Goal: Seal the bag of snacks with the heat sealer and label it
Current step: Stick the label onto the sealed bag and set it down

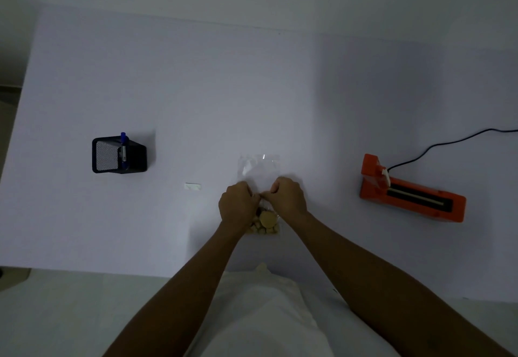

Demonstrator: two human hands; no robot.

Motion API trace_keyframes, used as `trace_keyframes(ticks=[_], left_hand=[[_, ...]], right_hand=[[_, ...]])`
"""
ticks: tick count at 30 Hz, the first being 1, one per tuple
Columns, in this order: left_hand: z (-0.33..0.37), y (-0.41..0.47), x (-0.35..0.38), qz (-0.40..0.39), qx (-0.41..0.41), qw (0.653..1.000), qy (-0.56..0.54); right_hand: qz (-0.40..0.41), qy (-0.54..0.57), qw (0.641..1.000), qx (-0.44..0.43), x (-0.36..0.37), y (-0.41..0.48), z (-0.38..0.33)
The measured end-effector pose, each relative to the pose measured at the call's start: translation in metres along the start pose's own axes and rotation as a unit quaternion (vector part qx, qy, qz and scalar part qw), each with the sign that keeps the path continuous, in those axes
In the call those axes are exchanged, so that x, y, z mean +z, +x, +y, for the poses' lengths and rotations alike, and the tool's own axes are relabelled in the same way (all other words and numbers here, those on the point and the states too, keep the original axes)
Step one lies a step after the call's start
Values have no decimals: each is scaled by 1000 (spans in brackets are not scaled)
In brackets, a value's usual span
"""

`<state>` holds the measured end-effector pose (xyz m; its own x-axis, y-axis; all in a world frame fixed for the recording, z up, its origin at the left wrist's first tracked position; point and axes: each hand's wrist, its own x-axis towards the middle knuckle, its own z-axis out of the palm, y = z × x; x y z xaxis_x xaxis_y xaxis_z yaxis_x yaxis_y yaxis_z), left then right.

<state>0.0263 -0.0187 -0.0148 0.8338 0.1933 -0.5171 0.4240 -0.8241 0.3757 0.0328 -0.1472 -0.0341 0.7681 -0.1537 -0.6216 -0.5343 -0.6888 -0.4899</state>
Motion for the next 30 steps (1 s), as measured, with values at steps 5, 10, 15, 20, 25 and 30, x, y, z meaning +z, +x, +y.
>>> trace_keyframes(ticks=[5, 10, 15, 20, 25, 30], left_hand=[[-15, 2, -1, 3, -18, 1000, -11], [-35, -3, -4, 14, -29, 999, -32], [-52, -12, 3, 16, -44, 996, -80], [-46, -12, 3, 16, -37, 989, -140], [-27, 15, -12, 40, -25, 988, -150], [-1, 62, -36, 52, -9, 988, -142]], right_hand=[[17, 13, 1000, 16, -6, -3, 10], [26, 22, 999, 16, -13, -12, 26], [-8, 89, 996, 11, -10, -23, 48], [-23, 147, 989, 17, -4, -26, 46], [-5, 205, 978, 31, -15, -9, 25], [2, 238, 970, 43, -35, 27, -12]])
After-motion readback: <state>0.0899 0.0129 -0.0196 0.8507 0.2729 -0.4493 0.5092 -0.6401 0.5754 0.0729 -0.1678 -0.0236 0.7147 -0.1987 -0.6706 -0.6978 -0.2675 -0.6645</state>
